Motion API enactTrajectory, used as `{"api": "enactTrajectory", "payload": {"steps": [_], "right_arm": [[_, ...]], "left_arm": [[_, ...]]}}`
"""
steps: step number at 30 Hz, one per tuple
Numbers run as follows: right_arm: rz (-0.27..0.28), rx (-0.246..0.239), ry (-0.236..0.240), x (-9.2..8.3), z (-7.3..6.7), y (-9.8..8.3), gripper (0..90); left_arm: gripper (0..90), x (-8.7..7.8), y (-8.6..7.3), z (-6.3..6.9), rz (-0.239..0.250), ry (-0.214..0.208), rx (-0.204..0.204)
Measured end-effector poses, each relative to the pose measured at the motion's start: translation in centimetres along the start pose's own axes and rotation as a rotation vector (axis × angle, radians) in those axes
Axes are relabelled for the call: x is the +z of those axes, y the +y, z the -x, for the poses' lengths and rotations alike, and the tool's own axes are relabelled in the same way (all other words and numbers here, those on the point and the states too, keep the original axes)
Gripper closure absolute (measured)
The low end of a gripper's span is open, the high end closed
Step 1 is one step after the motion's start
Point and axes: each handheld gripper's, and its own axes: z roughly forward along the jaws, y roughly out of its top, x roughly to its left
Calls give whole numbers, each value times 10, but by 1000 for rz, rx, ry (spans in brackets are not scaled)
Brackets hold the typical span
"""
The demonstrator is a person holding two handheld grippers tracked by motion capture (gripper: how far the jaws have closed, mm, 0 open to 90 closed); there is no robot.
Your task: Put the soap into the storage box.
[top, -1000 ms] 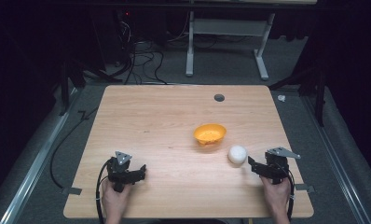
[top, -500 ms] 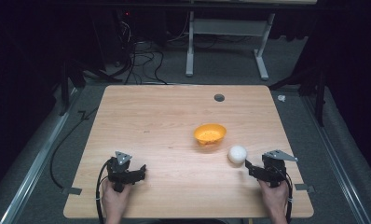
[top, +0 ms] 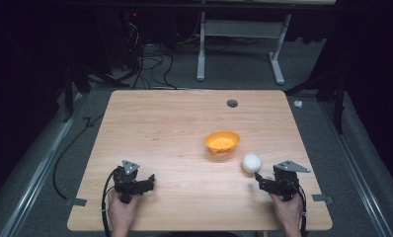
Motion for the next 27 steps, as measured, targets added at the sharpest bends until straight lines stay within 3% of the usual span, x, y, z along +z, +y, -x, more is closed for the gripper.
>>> {"api": "enactTrajectory", "payload": {"steps": [27], "right_arm": [[-51, -56, 25, 22, -13, 15, 156]], "left_arm": [[100, 0, 0, 0, 0, 0, 0]]}}
